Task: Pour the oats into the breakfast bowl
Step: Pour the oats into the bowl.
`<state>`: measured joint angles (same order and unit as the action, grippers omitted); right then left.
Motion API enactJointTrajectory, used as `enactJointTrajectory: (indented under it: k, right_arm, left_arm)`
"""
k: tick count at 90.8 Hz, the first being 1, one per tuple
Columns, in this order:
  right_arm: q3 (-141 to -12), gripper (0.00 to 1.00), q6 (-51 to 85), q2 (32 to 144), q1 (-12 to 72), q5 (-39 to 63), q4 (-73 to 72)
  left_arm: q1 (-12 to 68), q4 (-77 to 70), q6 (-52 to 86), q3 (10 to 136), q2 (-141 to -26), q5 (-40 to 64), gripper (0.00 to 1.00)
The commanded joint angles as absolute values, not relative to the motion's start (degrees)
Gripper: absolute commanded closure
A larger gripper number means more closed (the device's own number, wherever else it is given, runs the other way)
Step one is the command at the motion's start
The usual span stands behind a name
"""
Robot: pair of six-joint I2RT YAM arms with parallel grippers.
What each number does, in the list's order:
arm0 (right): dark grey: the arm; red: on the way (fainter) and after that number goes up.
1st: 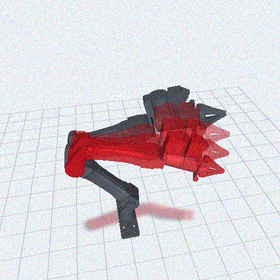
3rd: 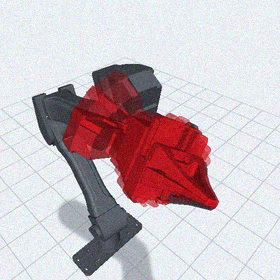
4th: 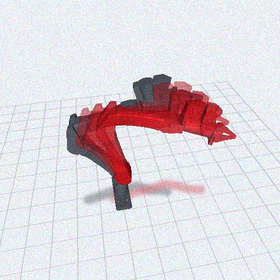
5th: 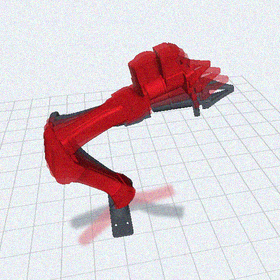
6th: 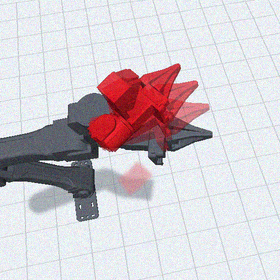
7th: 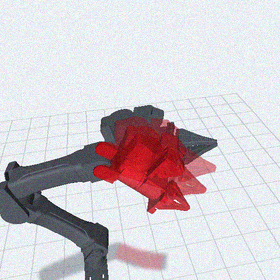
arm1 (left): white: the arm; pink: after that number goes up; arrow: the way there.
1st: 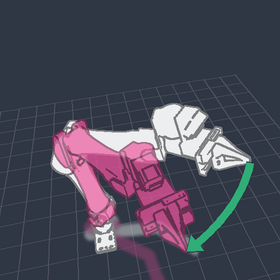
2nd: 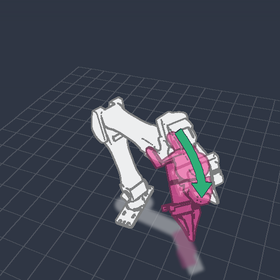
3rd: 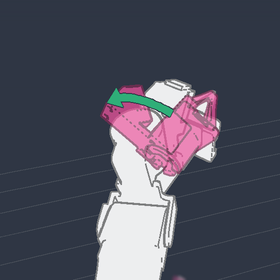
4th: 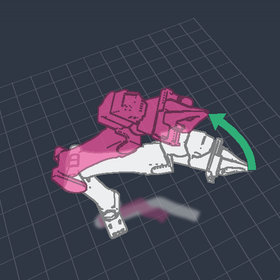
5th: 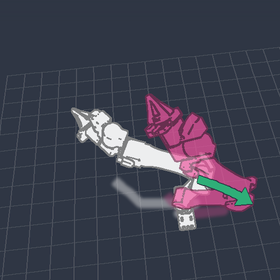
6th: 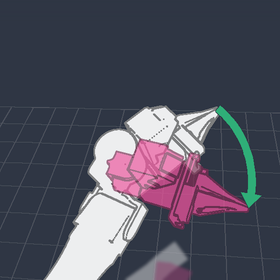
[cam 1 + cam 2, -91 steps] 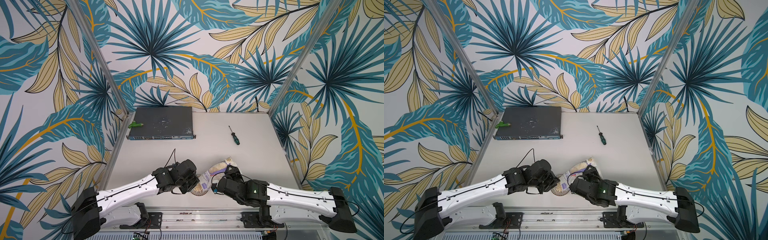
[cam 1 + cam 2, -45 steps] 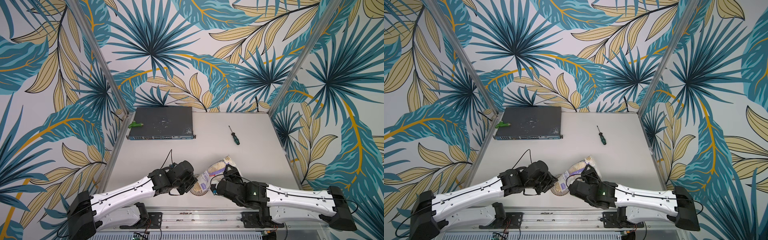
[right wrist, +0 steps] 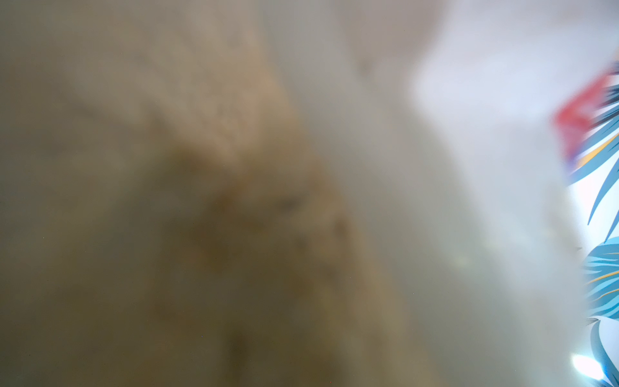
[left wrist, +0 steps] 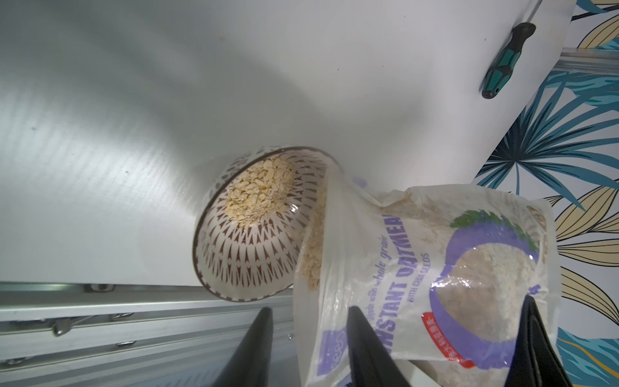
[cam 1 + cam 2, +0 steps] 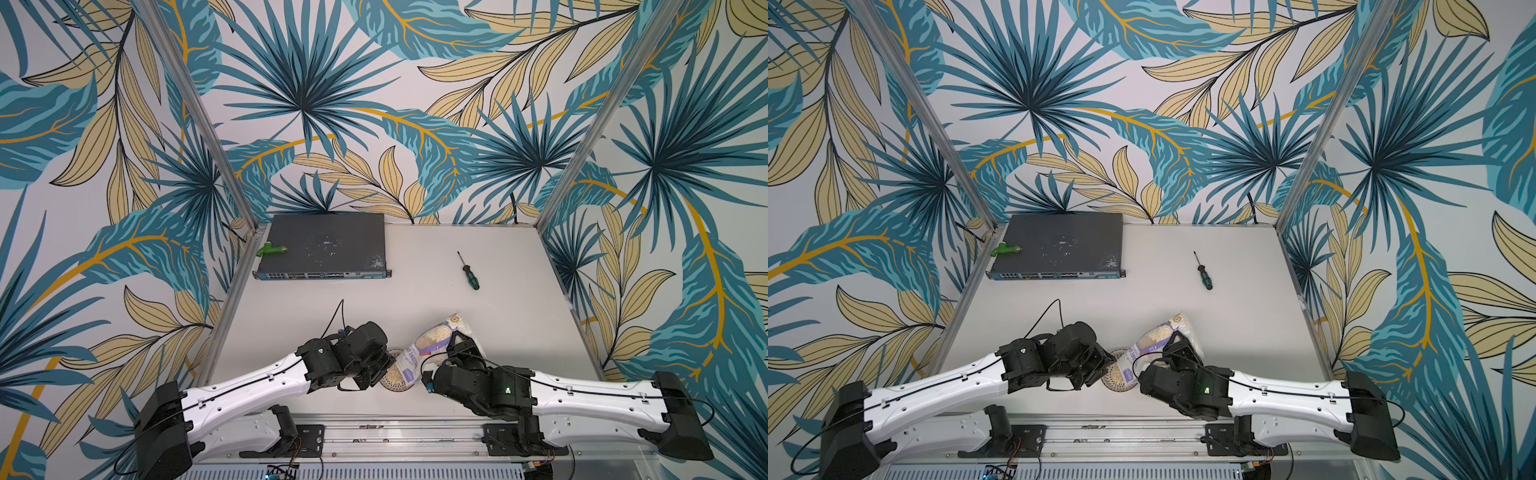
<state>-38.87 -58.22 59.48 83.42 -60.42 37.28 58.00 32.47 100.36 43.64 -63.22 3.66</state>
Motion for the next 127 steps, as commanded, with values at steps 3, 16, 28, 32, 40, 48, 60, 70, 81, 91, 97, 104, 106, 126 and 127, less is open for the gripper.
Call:
enactJointTrajectory:
  k: [3,16,28,32,40,48,60,70,81,91,97,104,106,126,127]
  right_arm:
    - [-39.2,1.00,-58.8,58.3,83.9,-68.6,31.0]
    - [-39.7,1.00,-59.5,59.1,84.0,-69.3,31.0]
    - [-38.9,1.00,-60.6,59.1,84.0,-70.3,29.9]
    - [-38.6,1.00,-61.1,59.2,84.0,-70.7,29.2]
    - [-38.4,1.00,-61.4,59.3,84.0,-71.0,28.8]
    - [-38.6,1.00,-62.2,59.3,84.0,-71.4,27.8]
    - [-38.9,1.00,-62.9,59.7,84.2,-71.6,27.2]
    - [-39.1,1.00,-63.7,59.7,84.6,-72.0,26.4]
    - [-39.3,1.00,-64.1,59.9,84.8,-72.3,26.2]
    - [-39.3,1.00,-64.7,60.2,84.9,-72.6,25.4]
    - [-39.4,1.00,-64.8,60.3,85.0,-72.7,25.4]
    - [-39.5,1.00,-64.6,60.5,85.0,-72.7,25.9]
    - [-39.4,1.00,-64.6,60.5,85.0,-72.7,26.1]
    - [-39.5,1.00,-64.7,60.0,85.0,-73.0,26.6]
    - [-39.6,1.00,-64.8,60.0,85.0,-73.0,26.6]
  left_arm:
    - [58.2,33.8,100.4,43.1,-62.6,3.1,0.57]
    - [58.2,34.2,100.7,43.1,-62.5,3.2,0.55]
    - [58.2,34.0,100.3,42.9,-62.4,3.2,0.55]
    - [58.2,34.1,100.3,43.0,-62.4,3.2,0.55]
    - [58.2,34.2,100.3,42.9,-62.1,2.9,0.55]
    - [58.2,34.3,100.4,42.9,-61.8,2.8,0.54]
    - [58.2,34.5,100.4,42.7,-61.4,2.5,0.54]
    - [58.2,34.6,100.6,42.4,-61.0,2.3,0.54]
    - [58.2,34.6,100.8,42.0,-60.4,2.2,0.54]
    - [58.2,34.8,101.0,41.8,-60.0,2.0,0.54]
    - [58.2,34.9,101.0,41.7,-59.9,1.9,0.54]
    - [58.2,35.0,100.9,41.7,-59.7,1.8,0.54]
    - [58.2,35.0,100.9,41.7,-59.7,1.8,0.54]
    - [58.2,35.1,100.8,41.2,-59.3,1.7,0.54]
    - [58.2,35.2,100.9,41.2,-59.3,1.7,0.54]
